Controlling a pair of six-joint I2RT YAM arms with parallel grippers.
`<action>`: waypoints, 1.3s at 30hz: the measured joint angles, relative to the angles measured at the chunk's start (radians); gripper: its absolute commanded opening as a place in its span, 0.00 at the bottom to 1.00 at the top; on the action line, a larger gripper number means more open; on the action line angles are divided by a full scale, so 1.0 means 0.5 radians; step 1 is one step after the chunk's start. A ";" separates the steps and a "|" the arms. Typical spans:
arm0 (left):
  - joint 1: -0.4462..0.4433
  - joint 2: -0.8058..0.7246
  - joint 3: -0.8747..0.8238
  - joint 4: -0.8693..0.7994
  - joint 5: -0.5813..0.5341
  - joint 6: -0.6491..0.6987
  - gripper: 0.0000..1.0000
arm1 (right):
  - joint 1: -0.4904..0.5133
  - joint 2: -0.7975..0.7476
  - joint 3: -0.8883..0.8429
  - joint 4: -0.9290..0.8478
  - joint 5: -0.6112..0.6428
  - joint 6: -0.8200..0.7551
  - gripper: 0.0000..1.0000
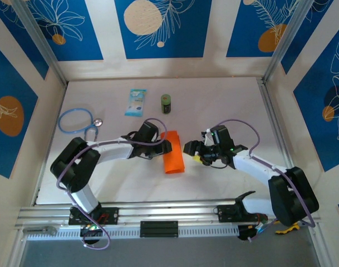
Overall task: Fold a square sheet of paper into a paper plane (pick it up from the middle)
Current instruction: First fold the square sheet of paper in half at the center of the table, then hold the square sheet of paper at the center of the table.
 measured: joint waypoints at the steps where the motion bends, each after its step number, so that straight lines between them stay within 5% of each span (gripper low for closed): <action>1: 0.000 0.005 0.006 -0.010 -0.002 0.000 0.63 | 0.000 0.012 0.004 0.006 0.000 0.001 0.79; 39: -0.055 0.277 0.436 -0.574 -0.111 0.262 0.70 | -0.028 0.128 0.043 0.011 0.070 0.011 0.66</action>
